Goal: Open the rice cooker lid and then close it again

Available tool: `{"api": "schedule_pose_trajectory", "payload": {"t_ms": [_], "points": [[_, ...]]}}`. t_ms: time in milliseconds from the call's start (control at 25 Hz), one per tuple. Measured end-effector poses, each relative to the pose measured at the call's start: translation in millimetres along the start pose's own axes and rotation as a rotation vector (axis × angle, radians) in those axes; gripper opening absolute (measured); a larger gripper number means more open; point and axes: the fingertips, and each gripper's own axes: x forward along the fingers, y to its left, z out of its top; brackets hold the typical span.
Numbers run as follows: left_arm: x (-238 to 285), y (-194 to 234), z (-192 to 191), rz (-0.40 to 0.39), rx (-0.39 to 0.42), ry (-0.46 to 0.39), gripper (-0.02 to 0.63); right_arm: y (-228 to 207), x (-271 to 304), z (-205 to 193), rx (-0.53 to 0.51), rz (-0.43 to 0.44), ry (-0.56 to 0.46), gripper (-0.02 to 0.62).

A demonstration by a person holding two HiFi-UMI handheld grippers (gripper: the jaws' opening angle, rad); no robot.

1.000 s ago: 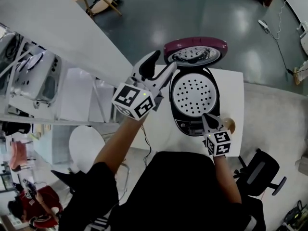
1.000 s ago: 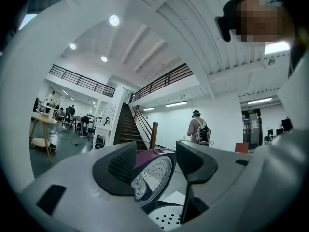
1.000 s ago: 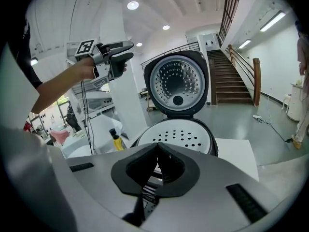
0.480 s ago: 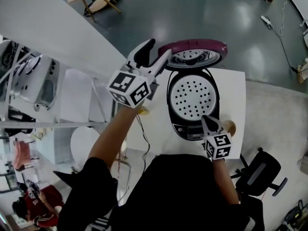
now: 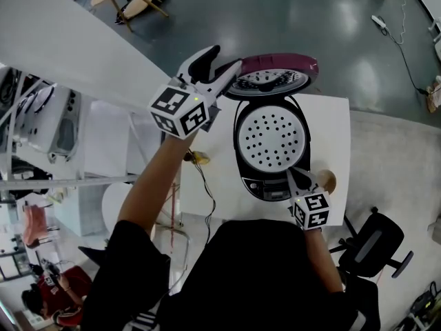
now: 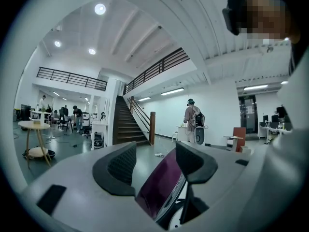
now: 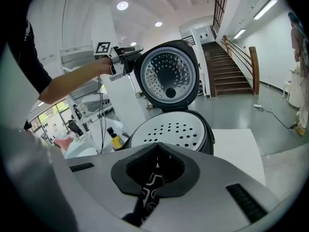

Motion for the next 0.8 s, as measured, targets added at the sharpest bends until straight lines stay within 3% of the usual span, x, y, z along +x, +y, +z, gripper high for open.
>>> {"api": "schedule_pose_trajectory", "payload": {"t_ms": [160, 360, 600, 800], "points": [[5.2, 2.3, -4.1, -0.030, -0.055, 0.008, 0.235, -10.7, -3.7, -3.1, 0.032, -0.017, -0.001, 0.000], [10.2, 4.6, -10.4, -0.049, -0.033, 0.046, 0.235, -22.8, -5.2, -4.7, 0.032, -0.040, 0.004, 0.000], [13.4, -14.8, -14.7, -0.105, 0.080, 0.102, 0.249, -36.3, -19.5, -4.3, 0.041, -0.070, -0.011, 0.000], [14.6, -6.2, -10.5, -0.102, 0.015, 0.089, 0.247, -34.3, -28.3, -6.0, 0.047, -0.080, -0.022, 0.000]]}}
